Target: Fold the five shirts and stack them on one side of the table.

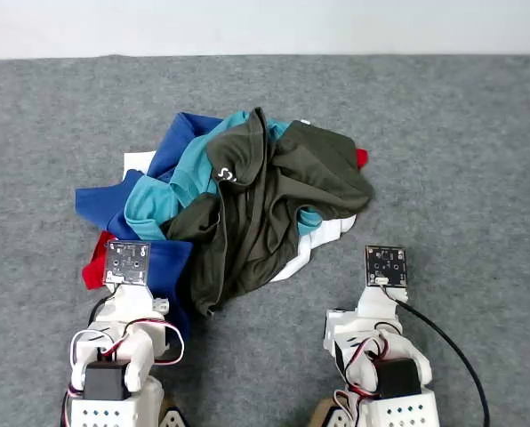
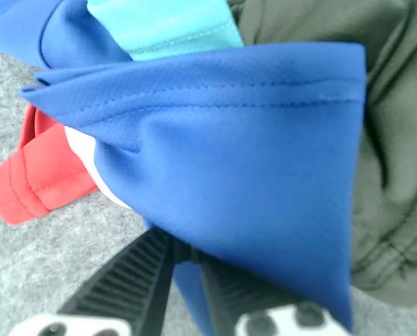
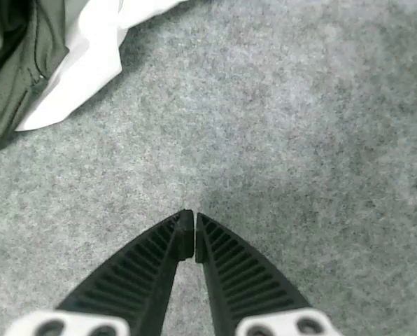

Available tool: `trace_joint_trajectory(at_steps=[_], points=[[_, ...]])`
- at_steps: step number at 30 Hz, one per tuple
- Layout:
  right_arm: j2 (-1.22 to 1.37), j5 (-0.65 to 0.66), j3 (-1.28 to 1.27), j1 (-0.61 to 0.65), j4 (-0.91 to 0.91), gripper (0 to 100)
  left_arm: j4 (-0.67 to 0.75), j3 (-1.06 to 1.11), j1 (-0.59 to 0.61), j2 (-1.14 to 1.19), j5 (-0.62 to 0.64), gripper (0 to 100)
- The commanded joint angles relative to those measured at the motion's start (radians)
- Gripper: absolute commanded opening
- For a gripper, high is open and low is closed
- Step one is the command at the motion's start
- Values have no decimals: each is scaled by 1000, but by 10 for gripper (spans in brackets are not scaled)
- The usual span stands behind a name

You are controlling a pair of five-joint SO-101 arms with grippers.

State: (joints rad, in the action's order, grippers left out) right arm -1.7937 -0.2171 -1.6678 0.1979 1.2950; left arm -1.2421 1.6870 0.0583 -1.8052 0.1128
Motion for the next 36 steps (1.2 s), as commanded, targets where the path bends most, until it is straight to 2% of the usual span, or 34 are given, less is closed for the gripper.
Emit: trace_joint_trajectory(at_steps=[1, 14, 19, 28, 36], points=[[-10, 5, -15, -10, 7, 9, -6, -4, 2, -9, 8, 6], [-10, 5, -15, -10, 7, 9, -6, -4, -8, -9, 11, 7], [-10, 5, -15, -10, 7, 9, 3, -4, -89, -9, 6, 8], [-10, 5, -15, -10, 7, 9, 176, -13, -64, -9, -58, 9], [-10, 5, -15, -10, 7, 9, 77, -303, -66, -5, -58, 9]])
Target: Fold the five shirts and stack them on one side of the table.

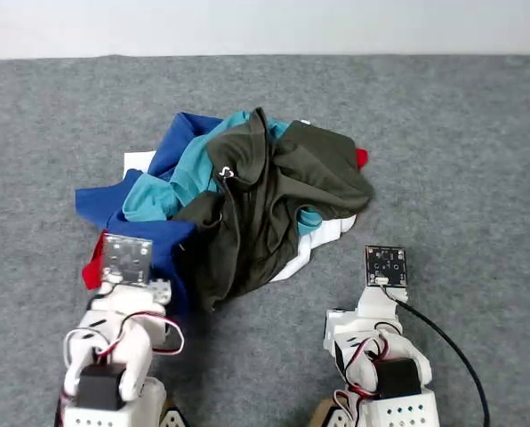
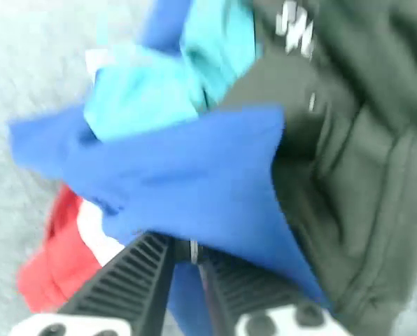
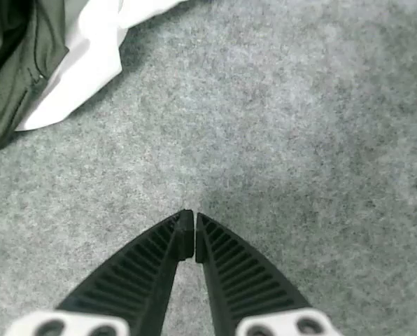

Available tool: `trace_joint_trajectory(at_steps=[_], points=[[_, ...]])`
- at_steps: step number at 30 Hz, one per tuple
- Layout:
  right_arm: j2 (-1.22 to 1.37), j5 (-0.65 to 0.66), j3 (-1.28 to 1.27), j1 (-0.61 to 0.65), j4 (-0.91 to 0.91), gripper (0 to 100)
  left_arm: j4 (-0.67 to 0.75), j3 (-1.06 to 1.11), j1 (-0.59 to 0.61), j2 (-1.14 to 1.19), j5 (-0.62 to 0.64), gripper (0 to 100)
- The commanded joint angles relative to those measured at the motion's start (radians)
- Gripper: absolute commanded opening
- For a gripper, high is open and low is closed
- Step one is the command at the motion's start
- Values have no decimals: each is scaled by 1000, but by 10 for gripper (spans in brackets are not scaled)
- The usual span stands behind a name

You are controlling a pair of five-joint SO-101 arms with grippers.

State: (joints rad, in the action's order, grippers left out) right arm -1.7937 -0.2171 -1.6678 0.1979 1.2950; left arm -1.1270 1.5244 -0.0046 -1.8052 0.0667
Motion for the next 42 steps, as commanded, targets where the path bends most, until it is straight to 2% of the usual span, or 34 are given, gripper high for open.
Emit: trace_joint_trajectory(at_steps=[1, 7, 15, 19, 23, 25, 29, 34, 36, 42], points=[[-10, 5, -15, -10, 7, 9, -63, -176, -3, 5, -12, 9], [-10, 5, -15, -10, 7, 9, -199, -378, -3, 285, -18, 68], [-10, 5, -15, -10, 7, 9, -404, -990, -9, 890, -17, 76], [-10, 5, -15, -10, 7, 9, -546, -1248, -103, 1194, -20, 77], [-10, 5, -15, -10, 7, 9, -574, -1420, -201, 1436, -20, 77], [-10, 5, -15, -10, 7, 9, -571, -1484, -235, 1522, -29, 77], [-10, 5, -15, -10, 7, 9, -574, -1584, -253, 1657, -137, 102], [-10, 5, -15, -10, 7, 9, -612, -1649, -232, 1771, -144, 326], [-10, 5, -15, -10, 7, 9, -623, -1666, -224, 1809, -146, 384], [-10, 5, -15, -10, 7, 9, -611, -1707, -187, 1949, -203, 387]])
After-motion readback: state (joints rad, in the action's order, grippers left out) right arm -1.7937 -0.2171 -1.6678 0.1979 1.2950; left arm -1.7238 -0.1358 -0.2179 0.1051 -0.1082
